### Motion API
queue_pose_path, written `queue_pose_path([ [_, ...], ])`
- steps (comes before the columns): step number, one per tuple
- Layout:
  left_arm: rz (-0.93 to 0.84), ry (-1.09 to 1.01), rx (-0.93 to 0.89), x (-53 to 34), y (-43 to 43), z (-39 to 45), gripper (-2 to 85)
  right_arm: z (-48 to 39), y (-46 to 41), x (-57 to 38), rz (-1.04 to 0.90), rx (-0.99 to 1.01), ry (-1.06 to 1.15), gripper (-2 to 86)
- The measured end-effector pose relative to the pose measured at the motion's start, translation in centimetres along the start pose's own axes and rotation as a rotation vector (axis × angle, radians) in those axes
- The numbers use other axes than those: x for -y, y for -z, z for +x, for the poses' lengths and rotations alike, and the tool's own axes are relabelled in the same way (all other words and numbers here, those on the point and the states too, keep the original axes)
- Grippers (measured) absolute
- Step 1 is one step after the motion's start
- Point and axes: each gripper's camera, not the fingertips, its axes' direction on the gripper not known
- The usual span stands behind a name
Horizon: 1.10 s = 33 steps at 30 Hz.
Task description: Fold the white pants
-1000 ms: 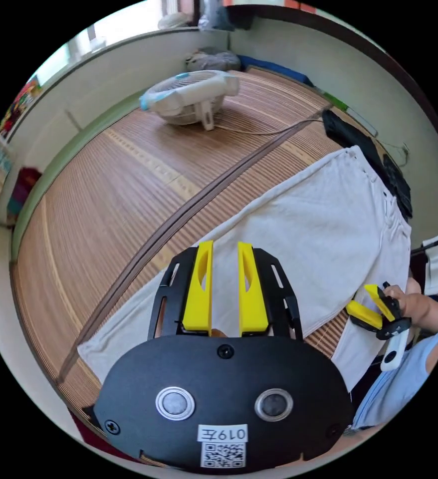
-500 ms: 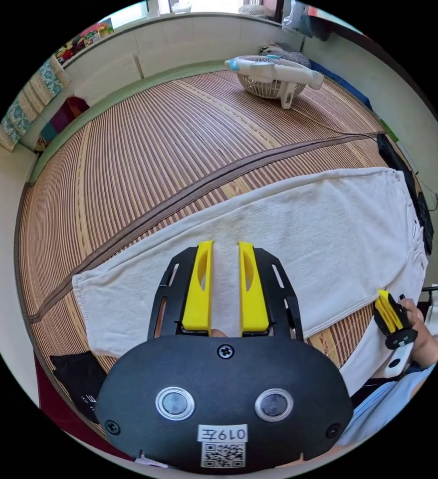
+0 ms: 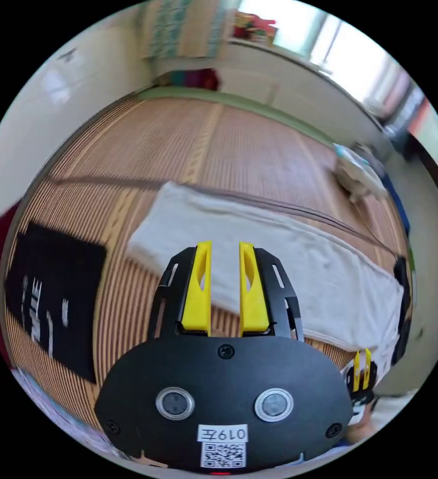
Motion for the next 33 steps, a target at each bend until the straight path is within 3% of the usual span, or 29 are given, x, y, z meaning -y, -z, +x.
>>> queue_pose_path([
  [7, 0.009, 0.424, -0.309, -6.2, -1.3, -11.7, 10.8, -1.6, 0.0, -0.9, -0.050, -0.030, 0.043, 7.5],
  [16, 0.067, 0.529, -0.343, -7.3, -4.3, -14.5, 8.7, -3.1, 0.5, -2.6, -0.057, -0.060, 0.073, 3.1],
  [19, 0.093, 0.559, -0.317, -8.0, -4.6, -15.4, 5.4, -3.7, 0.4, -3.4, -0.075, -0.083, 0.091, -0.2],
  [23, 0.098, 0.459, -0.215, -8.1, -4.5, -14.8, 2.9, -2.8, 0.6, -4.5, -0.084, 0.030, 0.074, -0.9],
  [29, 0.076, 0.366, -0.024, -9.8, -5.2, -12.7, 2.6, -3.3, 0.9, -6.6, -0.088, 0.058, 0.089, -0.9],
  [33, 0.060, 0.361, -0.011, -11.2, -5.7, -12.7, 3.6, -4.0, 1.1, -8.1, -0.084, 0.014, 0.086, -0.5],
])
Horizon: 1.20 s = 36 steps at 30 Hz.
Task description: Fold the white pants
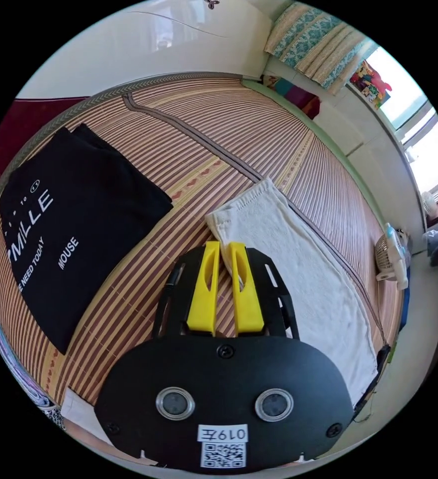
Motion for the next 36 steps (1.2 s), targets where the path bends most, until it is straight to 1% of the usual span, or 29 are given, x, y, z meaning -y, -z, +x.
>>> queue_pose_path([
  [1, -0.013, 0.012, -0.018, -0.4, 0.2, -0.5, 4.4, -0.5, 0.1, -0.5, 0.007, -0.033, 0.003, 0.0],
  [3, 0.009, 0.002, -0.044, -1.2, 1.4, -1.3, 6.1, -0.4, 0.6, -1.4, 0.037, -0.034, -0.015, 2.6],
  [5, 0.040, -0.057, -0.035, -2.7, 3.9, -2.1, 6.7, 0.9, 1.5, -2.5, 0.080, -0.007, -0.073, 6.8],
  [6, 0.045, -0.089, -0.038, -3.3, 4.6, -2.2, 6.7, 1.3, 1.8, -2.8, 0.092, -0.013, -0.088, 7.0],
  [8, 0.040, -0.290, -0.066, -7.3, 7.3, -1.6, 6.3, 3.1, 2.9, -4.3, 0.139, -0.025, -0.158, 7.2],
  [9, 0.028, -0.357, -0.069, -8.9, 7.9, -1.2, 6.1, 3.6, 3.1, -4.6, 0.142, -0.018, -0.176, 7.0],
  [11, -0.037, -0.596, -0.029, -16.9, 9.3, -0.2, 5.1, 5.3, 3.9, -6.1, 0.133, 0.010, -0.251, 5.6],
  [12, -0.037, -0.638, -0.028, -19.1, 9.7, -0.2, 4.8, 5.8, 4.2, -6.6, 0.136, 0.021, -0.275, 5.0],
  [14, -0.041, -0.751, -0.062, -27.4, 10.9, -1.0, 3.1, 7.6, 5.9, -9.0, 0.158, 0.106, -0.379, 0.4],
  [16, -0.088, -0.815, -0.113, -32.7, 10.7, -1.7, 2.3, 8.4, 7.4, -11.5, 0.176, 0.171, -0.456, -0.4],
  [17, -0.115, -0.860, -0.109, -35.6, 10.5, -2.0, 2.0, 8.6, 8.3, -13.2, 0.178, 0.193, -0.503, -0.7],
  [21, -0.042, -0.892, -0.054, -41.5, 10.1, -2.7, 1.4, 8.0, 10.4, -16.8, 0.121, 0.204, -0.542, -0.9],
  [23, -0.055, -0.880, -0.064, -43.3, 9.5, -3.0, 1.2, 6.7, 10.8, -18.9, 0.015, 0.242, -0.537, -1.0],
  [26, -0.073, -0.875, -0.143, -44.7, 9.1, -3.6, 1.0, 4.3, 11.0, -22.4, -0.127, 0.291, -0.524, -1.0],
  [28, -0.063, -0.873, -0.135, -45.5, 8.9, -4.1, 0.9, 3.3, 11.4, -24.7, -0.176, 0.292, -0.547, -1.0],
  [32, -0.116, -0.895, -0.113, -47.5, 6.9, -5.3, 1.0, 1.4, 11.8, -28.4, -0.254, 0.342, -0.593, -1.0],
  [36, -0.073, -0.922, -0.085, -49.5, 6.5, -5.9, 1.0, -0.3, 11.1, -30.3, -0.324, 0.354, -0.579, -1.0],
])
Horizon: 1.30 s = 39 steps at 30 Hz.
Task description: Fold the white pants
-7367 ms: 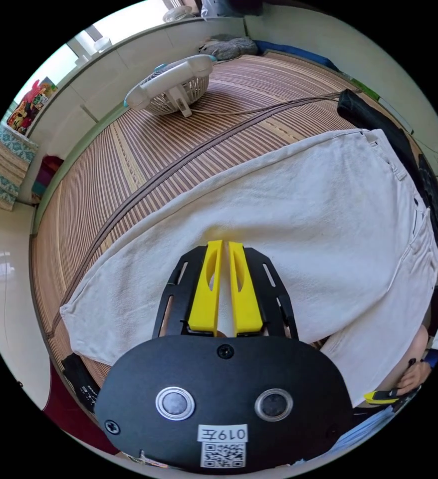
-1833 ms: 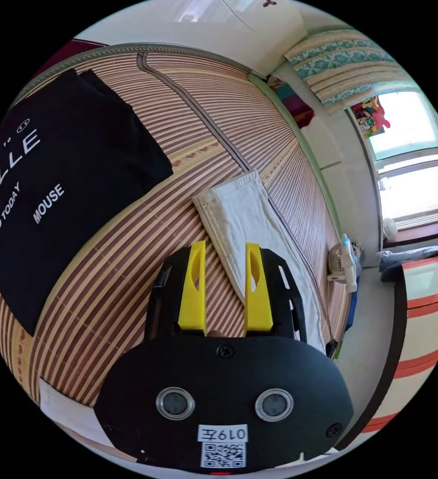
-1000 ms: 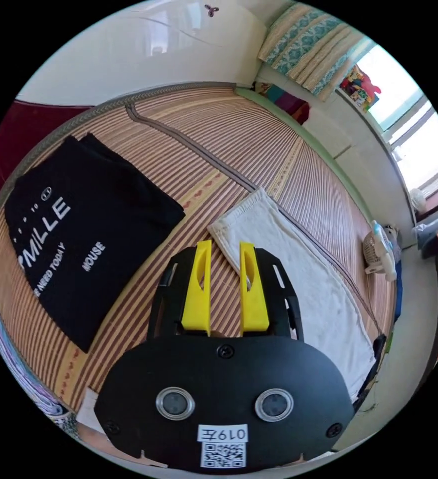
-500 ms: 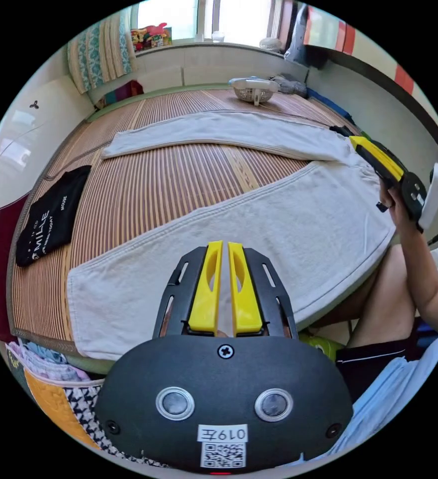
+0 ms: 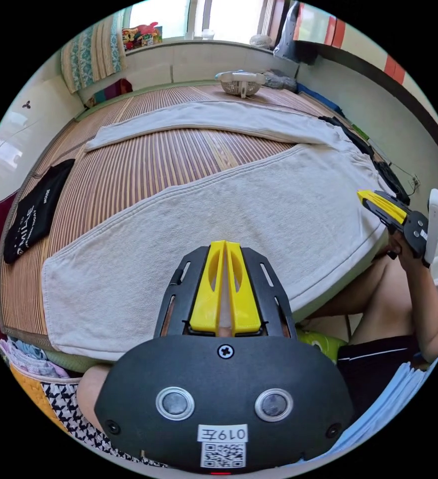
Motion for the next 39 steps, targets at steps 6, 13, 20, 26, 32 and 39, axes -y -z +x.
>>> queue_pose_path([
  [6, -0.011, 0.022, -0.003, -2.2, -1.2, 0.5, 1.0, 0.8, -3.0, -3.6, -0.043, 0.025, -0.044, -1.0],
  [13, 0.013, 0.034, -0.034, -5.6, -1.5, 0.7, 0.9, 3.0, -3.7, -8.7, 0.002, 0.020, -0.060, -0.9],
  [20, 0.265, 0.233, -0.152, -15.9, 2.1, -1.0, 1.0, 18.6, -1.2, -22.1, 0.197, 0.112, -0.585, 4.5],
  [26, 0.364, 0.326, -0.316, -22.0, 2.3, -4.0, 1.1, 28.9, -4.7, -33.5, 0.210, 0.150, -0.943, 8.2],
  [32, 0.425, 0.314, -0.286, -24.1, 2.3, -4.7, 1.0, 31.2, -9.8, -37.0, 0.134, 0.175, -1.076, 10.6],
  [39, 0.405, 0.352, -0.336, -25.7, 0.2, -6.1, 0.9, 32.4, -12.4, -41.4, 0.131, 0.224, -1.180, 11.0],
])
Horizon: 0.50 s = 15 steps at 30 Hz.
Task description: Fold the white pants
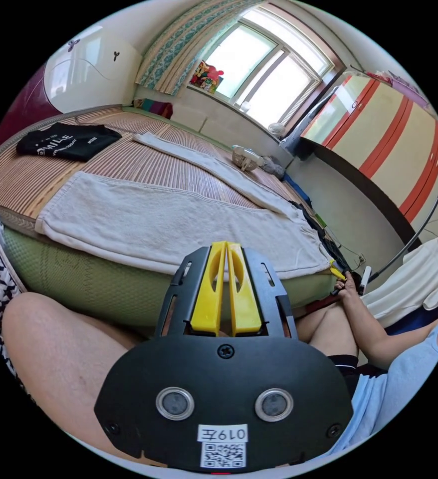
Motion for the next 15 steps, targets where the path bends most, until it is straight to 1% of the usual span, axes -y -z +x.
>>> queue_pose_path([
  [2, -0.004, 0.019, -0.012, -0.5, -0.2, -0.9, 1.0, 1.7, -0.3, 0.0, 0.001, 0.029, -0.042, 10.9],
  [6, -0.015, 0.072, 0.002, -1.1, -0.3, -2.3, 1.1, 3.1, -0.9, -0.2, -0.001, 0.026, -0.047, 10.8],
  [10, 0.014, 0.240, 0.089, -1.8, 0.7, -5.2, 1.5, 4.6, -2.1, 0.3, -0.041, 0.022, -0.038, 9.9],
  [13, 0.050, 0.380, 0.093, -2.2, 1.6, -7.9, 2.1, 5.7, -2.9, 0.6, -0.070, 0.016, -0.016, 9.2],
  [15, 0.069, 0.460, 0.058, -2.3, 1.9, -9.7, 3.0, 6.4, -3.4, 0.8, -0.085, 0.027, -0.005, 8.9],
])
